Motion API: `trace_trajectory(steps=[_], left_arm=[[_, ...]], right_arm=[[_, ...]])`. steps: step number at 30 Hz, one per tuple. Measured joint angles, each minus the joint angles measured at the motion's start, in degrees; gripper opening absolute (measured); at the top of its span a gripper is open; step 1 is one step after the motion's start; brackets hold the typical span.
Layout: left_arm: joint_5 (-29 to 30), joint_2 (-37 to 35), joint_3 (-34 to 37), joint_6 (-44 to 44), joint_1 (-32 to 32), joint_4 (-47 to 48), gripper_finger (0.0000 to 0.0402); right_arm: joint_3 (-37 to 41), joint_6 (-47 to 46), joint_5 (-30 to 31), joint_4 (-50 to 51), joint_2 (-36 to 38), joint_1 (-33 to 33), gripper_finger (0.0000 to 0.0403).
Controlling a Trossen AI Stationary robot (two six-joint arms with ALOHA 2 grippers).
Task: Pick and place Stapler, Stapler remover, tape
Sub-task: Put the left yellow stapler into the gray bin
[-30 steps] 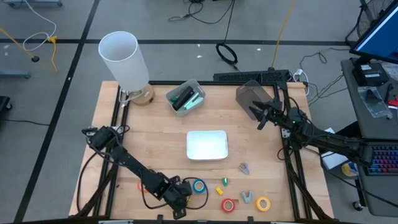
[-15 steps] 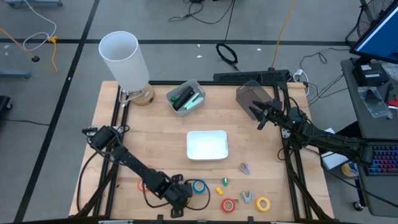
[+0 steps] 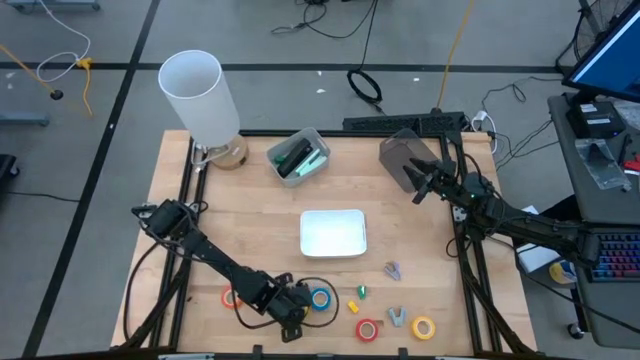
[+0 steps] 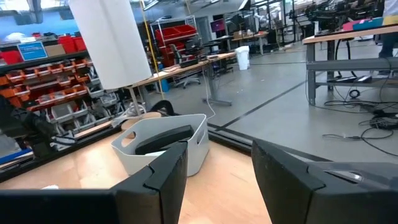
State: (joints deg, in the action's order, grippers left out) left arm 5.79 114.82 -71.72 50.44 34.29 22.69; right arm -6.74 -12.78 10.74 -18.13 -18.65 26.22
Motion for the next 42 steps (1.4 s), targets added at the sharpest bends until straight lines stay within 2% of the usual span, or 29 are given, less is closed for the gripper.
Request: trace_trajectory(steps=[7,12,19,24,35,38,42], left_arm=[[0.7,-4.5,0.2,11.2,0.0,16.2,0.0058],[5.0,-7.8,0.2,16.5,-0.7,25.7,0.0057],[11.7,-10.8,0.1,22.3,-5.2,30.7,0.0057],[18.0,-13.3,0.1,22.8,-10.3,31.4,0.0056],[35.9,-22.8,0.0,11.2,-23.3,29.5,0.0056],[38.6,-24.4,0.0,3.8,-27.2,25.0,0.0056],[38.8,-24.6,0.0,-10.7,-32.4,14.0,0.0056]], right_arm=[[0.0,0.0,0.0,-0.1,0.0,0.0,0.0171],[0.0,0.0,0.0,-0.2,0.0,0.0,0.0171],[0.0,0.0,-0.1,-0.3,0.0,0.0,0.0171],[0.0,0.0,-0.2,-0.4,0.0,0.0,0.0171],[0.0,0.0,-0.3,-0.2,0.0,0.0,0.0171],[0.0,0.0,-0.3,-0.1,0.0,0.0,0.0171],[0.0,0.0,-0.3,0.0,0.0,0.0,0.0171]])
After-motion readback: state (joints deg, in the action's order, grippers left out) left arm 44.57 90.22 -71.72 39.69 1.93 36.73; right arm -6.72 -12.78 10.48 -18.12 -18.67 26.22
